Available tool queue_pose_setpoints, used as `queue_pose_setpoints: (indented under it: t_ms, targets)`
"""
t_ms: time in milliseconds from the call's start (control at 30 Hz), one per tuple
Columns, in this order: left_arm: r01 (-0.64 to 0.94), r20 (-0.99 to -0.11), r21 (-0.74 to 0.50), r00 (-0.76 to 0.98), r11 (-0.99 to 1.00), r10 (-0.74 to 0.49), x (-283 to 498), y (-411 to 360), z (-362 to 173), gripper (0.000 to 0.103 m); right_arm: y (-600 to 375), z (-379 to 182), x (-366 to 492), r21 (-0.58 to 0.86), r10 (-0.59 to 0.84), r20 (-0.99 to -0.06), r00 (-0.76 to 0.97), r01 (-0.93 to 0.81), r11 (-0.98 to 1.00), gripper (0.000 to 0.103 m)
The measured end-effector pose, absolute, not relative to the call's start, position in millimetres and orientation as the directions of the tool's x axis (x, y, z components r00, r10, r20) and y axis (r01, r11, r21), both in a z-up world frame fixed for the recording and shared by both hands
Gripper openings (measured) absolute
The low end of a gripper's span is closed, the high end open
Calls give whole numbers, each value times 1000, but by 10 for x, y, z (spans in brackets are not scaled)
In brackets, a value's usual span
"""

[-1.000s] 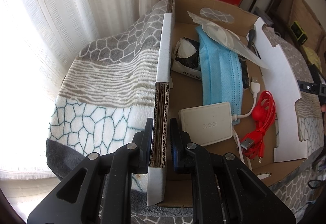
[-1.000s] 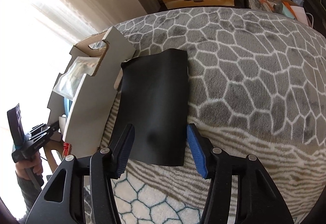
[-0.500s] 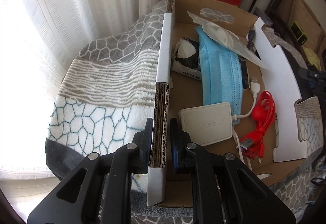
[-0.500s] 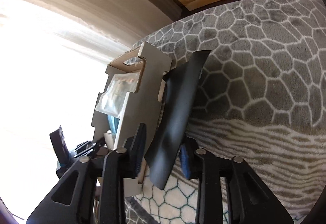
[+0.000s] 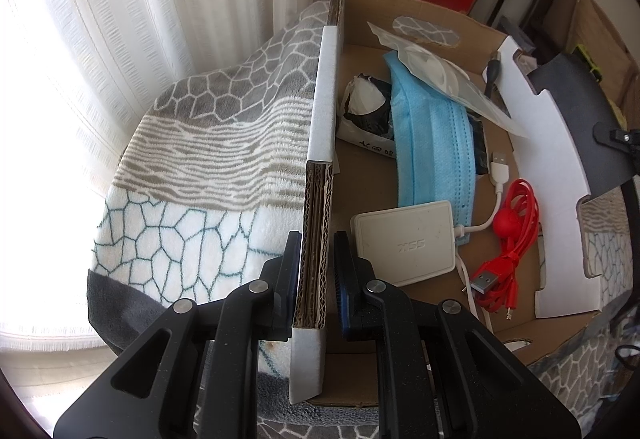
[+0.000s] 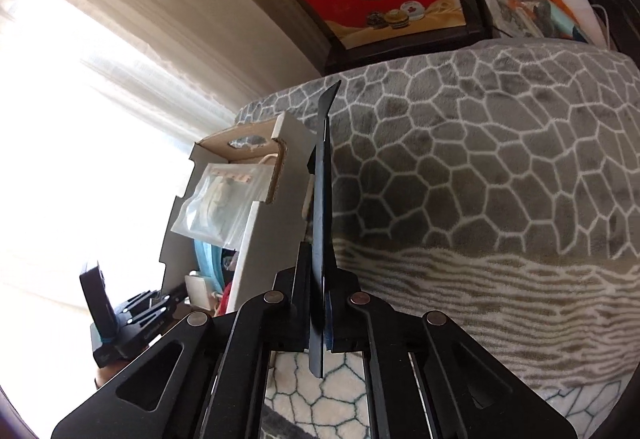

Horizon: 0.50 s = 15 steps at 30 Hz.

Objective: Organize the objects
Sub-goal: 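Carry the black folder into the box and open the right tool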

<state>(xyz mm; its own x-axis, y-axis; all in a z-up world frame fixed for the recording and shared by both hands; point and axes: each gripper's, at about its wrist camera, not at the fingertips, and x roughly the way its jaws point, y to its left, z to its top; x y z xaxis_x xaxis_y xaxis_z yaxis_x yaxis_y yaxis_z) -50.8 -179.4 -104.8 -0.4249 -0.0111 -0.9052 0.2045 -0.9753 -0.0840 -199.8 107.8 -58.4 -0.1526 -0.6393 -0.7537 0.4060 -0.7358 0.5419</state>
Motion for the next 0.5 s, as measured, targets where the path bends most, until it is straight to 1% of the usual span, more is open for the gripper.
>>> queue_pose_setpoints:
  t_ms: [167, 333, 400, 500]
  targets:
    - [209, -905, -93, -426, -974, -5, -503, -1809, -1048, 13, 1105, -247, -1975, 551, -667, -721, -187, 431, -715, 3]
    - [210, -905, -92, -425, -973, -6, -526, -1749, -1050, 13, 1002, 31, -1899, 553, -689, -700, -186, 469, -688, 3]
    - [210, -905, -91, -425, -973, -7, -529, -1737, -1047, 13, 916, 111, -1841, 547, -692, -700, -177, 491, -678, 3]
    - [211, -905, -93, -426, -973, -6, -529, -1732, -1046, 13, 726, 125, -1733, 518, -673, -724, -151, 526, -675, 3]
